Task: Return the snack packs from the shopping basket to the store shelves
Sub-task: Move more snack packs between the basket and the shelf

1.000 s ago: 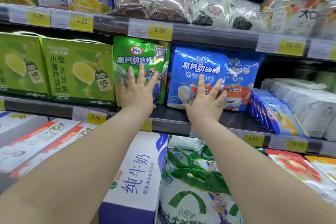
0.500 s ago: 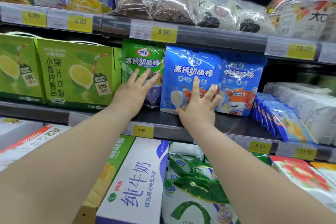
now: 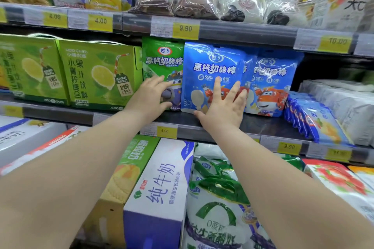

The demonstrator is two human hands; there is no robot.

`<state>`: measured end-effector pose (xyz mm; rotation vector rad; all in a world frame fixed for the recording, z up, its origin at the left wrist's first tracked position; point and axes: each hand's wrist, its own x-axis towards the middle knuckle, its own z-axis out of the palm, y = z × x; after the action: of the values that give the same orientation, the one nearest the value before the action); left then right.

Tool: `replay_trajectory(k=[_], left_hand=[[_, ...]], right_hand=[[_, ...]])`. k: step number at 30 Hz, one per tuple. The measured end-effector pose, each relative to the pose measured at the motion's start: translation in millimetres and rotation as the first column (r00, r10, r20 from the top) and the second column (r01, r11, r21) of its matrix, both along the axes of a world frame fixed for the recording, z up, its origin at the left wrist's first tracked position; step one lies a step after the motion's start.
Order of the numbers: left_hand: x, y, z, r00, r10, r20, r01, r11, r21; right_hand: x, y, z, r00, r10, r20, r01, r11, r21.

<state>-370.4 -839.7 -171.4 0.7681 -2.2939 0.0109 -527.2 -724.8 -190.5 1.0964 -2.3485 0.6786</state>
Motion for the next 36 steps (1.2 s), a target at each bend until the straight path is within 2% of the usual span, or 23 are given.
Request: replay_trajectory(k=[4, 7, 10, 12, 16, 19, 23, 26, 31, 36], left_hand=[[12, 44, -15, 0.984, -0.023, -0.179, 0.03, 0.999, 0.035], [19, 79, -39, 0.961, -0.048, -0.271, 0.072, 0.994, 0.078], [25, 102, -69, 0.944, -0.058, -0.324, 0.114, 0.981, 0.157], [26, 107, -88, 0.948, -0.063, -0.311, 0.132, 0.97, 0.206], [25, 99, -101, 0.972, -0.063, -0.225, 0.132, 0.942, 0.309], [26, 91, -90, 0.993, -0.019, -0.116, 0.069, 0.891, 0.448], [45, 105, -51, 0.994, -0.004, 0.105, -0.059, 0.805, 0.59], [67, 131, 0, 0.961, -0.033, 0.276, -0.156, 0.759, 0.632], [123, 199, 100, 0.968, -0.075, 0.24, -0.124, 0.686, 0.717], [187, 260, 148, 0.977, 0.029, 0.213, -0.184, 0.625, 0.759]], right_hand=[[20, 33, -9, 0.982, 0.191, 0.011, -0.188, 0.974, -0.13], [38, 61, -29, 0.927, 0.374, -0.032, -0.368, 0.891, -0.264], [53, 82, -58, 0.857, 0.514, 0.021, -0.478, 0.81, -0.34], [56, 86, -77, 0.83, 0.55, 0.094, -0.498, 0.806, -0.319], [51, 84, -92, 0.806, 0.531, 0.263, -0.474, 0.844, -0.252], [50, 85, -80, 0.782, 0.43, 0.452, -0.409, 0.9, -0.148], [66, 108, -36, 0.692, 0.272, 0.669, -0.362, 0.932, -0.005], [84, 136, 14, 0.622, 0.17, 0.765, -0.372, 0.923, 0.098], [123, 198, 102, 0.623, 0.199, 0.757, -0.48, 0.861, 0.169], [165, 241, 142, 0.539, 0.298, 0.788, -0.622, 0.772, 0.134]])
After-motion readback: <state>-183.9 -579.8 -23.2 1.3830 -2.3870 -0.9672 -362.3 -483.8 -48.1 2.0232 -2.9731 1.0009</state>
